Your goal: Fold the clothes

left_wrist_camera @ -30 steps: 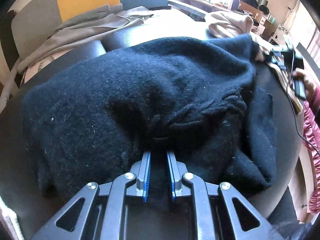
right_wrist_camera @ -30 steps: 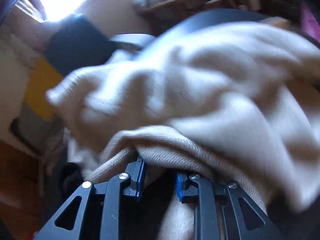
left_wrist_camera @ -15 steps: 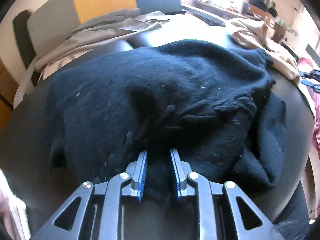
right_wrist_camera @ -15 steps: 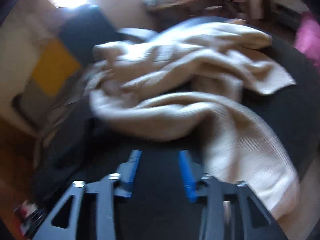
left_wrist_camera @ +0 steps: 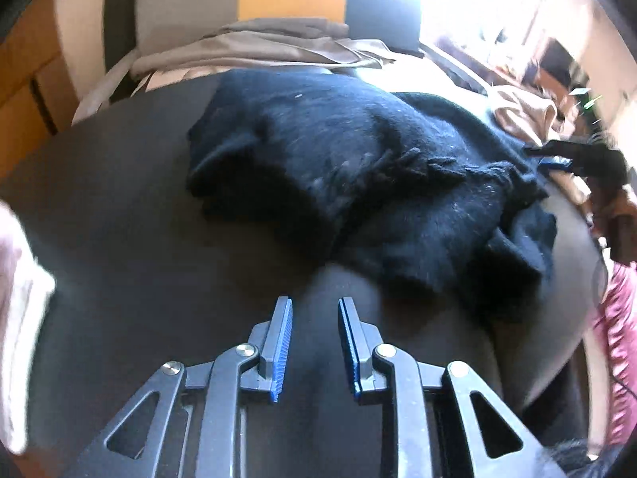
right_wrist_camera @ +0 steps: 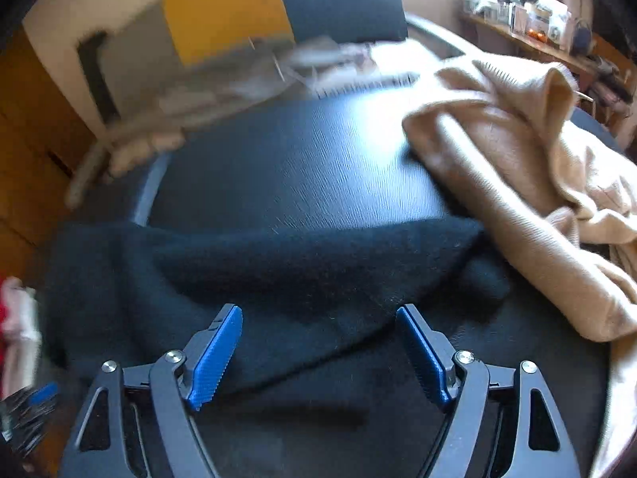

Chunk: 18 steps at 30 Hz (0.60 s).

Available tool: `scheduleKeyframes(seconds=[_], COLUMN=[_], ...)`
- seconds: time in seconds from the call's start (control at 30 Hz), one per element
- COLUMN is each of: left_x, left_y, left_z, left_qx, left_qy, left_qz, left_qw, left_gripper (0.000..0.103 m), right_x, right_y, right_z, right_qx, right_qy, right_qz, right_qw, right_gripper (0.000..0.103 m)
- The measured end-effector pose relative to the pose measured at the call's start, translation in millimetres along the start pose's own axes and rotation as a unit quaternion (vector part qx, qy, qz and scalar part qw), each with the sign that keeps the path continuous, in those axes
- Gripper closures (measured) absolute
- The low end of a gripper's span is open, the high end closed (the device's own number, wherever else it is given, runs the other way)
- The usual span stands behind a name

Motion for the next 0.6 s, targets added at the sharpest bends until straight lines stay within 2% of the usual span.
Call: scheduleKeyframes(seconds=[0.07, 0.13, 0.17, 0.33, 0.4, 0.43, 0.5, 0.57, 0.6], left_x=[2, 4, 4, -8, -5, -3, 1, 6, 9], left_y=[-3, -5, -7, 0, 4, 6, 10, 13, 13], left_z=[-2, 2, 4, 40, 58, 65, 79, 86, 86], left_qx=[0.006, 0.014, 0.019, 0.073, 0.125, 0.137, 0.156, 0.159, 0.161], left_qy=[-0.011, -0.018, -0.021, -0.016, -0.026, -0.029, -0.036, -0.049, -0.060], left_qz=[0.002, 0.006, 0.010, 0.022, 0.020, 0.018, 0.015, 0.009, 0.006], left_qw=[0.9999, 0.9997, 0.9996, 0.9970, 0.9916, 0.9900, 0.9870, 0.9859, 0.9851], left_gripper=[0.079, 0.079, 0.079, 0.079, 0.079, 0.078, 0.075, 0.071, 0.070], right_x=[12, 25, 31, 62, 90, 105, 134, 151, 159], right_y=[-4, -9, -11, -23, -27, -30, -36, -45, -51], right_z=[-2, -4, -5, -10, -7, -3, 8, 20, 26], right_qx=[-0.023, -0.046, -0.057, -0.114, -0.136, -0.145, -0.164, -0.181, -0.189], right_qy=[-0.001, -0.001, -0.002, -0.003, -0.002, 0.002, 0.021, 0.045, 0.056], right_qz=[-0.006, -0.012, -0.015, -0.030, -0.046, -0.053, -0.058, -0.052, -0.049], right_qw=[1.000, 0.999, 0.998, 0.993, 0.990, 0.988, 0.984, 0.981, 0.979], right_gripper=[0.053, 0.080, 0.090, 0.090, 0.090, 0.090, 0.090, 0.090, 0.086])
Point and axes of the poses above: each gripper's, at about its wrist camera, not at the fingertips, and y roughly the way its jaws point, z to its right, x to its underside, the point moved 2 cm from there along y, roughly the way its jaws point, and after that the axes turned 11 degrees about y, right-handed, at the moved point
